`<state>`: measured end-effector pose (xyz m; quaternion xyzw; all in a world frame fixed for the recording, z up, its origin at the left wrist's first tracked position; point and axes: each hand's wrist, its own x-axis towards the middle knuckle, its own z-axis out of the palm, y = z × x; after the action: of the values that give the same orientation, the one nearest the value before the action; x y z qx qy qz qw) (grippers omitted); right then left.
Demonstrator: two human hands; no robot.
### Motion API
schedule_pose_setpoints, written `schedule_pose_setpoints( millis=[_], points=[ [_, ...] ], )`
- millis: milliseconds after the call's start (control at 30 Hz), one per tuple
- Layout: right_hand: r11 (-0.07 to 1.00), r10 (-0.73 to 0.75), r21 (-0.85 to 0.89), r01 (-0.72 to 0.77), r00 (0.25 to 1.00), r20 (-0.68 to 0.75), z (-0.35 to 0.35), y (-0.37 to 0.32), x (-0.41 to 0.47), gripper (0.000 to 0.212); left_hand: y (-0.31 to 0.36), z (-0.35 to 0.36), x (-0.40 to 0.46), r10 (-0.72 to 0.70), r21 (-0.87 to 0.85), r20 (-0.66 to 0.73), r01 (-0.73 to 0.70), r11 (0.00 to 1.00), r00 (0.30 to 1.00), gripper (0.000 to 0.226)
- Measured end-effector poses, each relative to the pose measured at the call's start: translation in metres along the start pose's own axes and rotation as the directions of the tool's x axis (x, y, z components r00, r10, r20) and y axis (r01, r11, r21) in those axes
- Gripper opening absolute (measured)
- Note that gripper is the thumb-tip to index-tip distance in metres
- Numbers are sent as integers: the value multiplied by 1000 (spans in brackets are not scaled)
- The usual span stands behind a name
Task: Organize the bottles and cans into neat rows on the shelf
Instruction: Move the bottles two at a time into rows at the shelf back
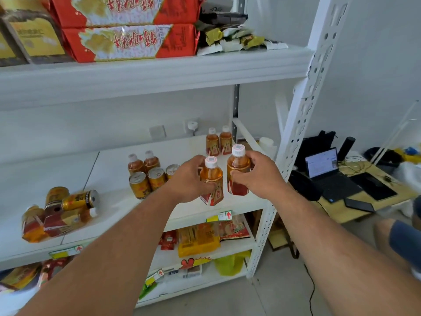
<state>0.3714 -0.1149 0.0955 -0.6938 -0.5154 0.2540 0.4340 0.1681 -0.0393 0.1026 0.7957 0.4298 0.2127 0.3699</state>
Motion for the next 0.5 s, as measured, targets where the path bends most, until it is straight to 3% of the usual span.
schedule_pose_setpoints(
  millis=[267, 500],
  points=[
    [997, 74, -13, -74, 997, -20, 8, 9, 52, 57, -14, -8, 60, -6, 0, 36, 6, 1000, 999, 66],
    [995, 96, -32, -97, 995, -21, 12, 22, 105, 47, -22, -7, 118, -6, 17, 36, 5, 1000, 999, 57]
  ],
)
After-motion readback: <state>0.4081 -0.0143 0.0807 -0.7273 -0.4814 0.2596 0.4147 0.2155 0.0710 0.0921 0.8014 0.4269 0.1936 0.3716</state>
